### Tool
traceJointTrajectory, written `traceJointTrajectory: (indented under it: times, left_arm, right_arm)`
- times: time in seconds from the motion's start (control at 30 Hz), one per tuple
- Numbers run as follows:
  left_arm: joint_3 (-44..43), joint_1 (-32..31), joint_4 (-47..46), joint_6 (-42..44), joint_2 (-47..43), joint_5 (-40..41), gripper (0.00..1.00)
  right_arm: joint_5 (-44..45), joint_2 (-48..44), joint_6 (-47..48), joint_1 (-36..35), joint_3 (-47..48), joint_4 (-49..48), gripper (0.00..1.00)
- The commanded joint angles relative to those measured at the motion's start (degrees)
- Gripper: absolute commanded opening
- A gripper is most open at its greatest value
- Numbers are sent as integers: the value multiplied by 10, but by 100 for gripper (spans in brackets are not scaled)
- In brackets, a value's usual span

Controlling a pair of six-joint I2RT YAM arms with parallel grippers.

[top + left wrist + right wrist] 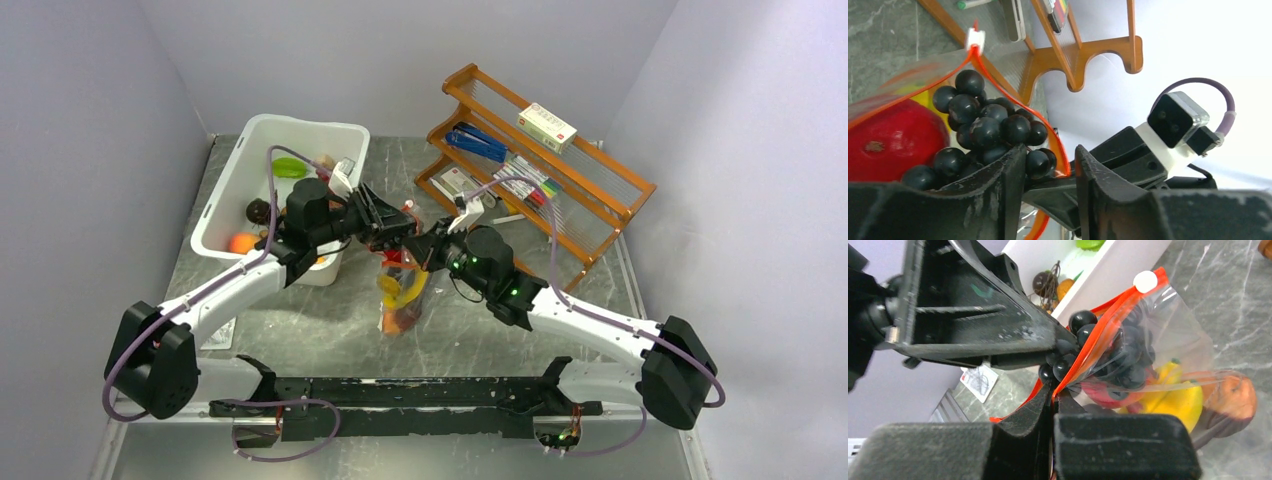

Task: Place the food in the zip-top bag and seal the zipper
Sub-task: Place the fake fruit in the zipper food storage bag, then adjust the zipper food storage bag at the center of the board.

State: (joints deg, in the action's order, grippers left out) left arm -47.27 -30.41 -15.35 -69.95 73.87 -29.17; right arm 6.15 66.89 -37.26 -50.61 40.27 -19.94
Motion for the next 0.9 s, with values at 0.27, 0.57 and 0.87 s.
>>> traceJointTrajectory:
  times: [0.27, 0.57, 0.87]
  left_arm:
    - [-141, -27, 281, 208, -60, 131, 66]
    - [-178, -27, 388, 320, -94, 186, 58]
    - [-121, -27, 400, 458, -116, 24, 51]
  right_arm:
    - [-26, -60, -45, 21, -47, -62, 0]
    - [-71, -86, -52, 37, -49, -66, 0]
    - [-147, -123, -62, 55, -50, -40, 0]
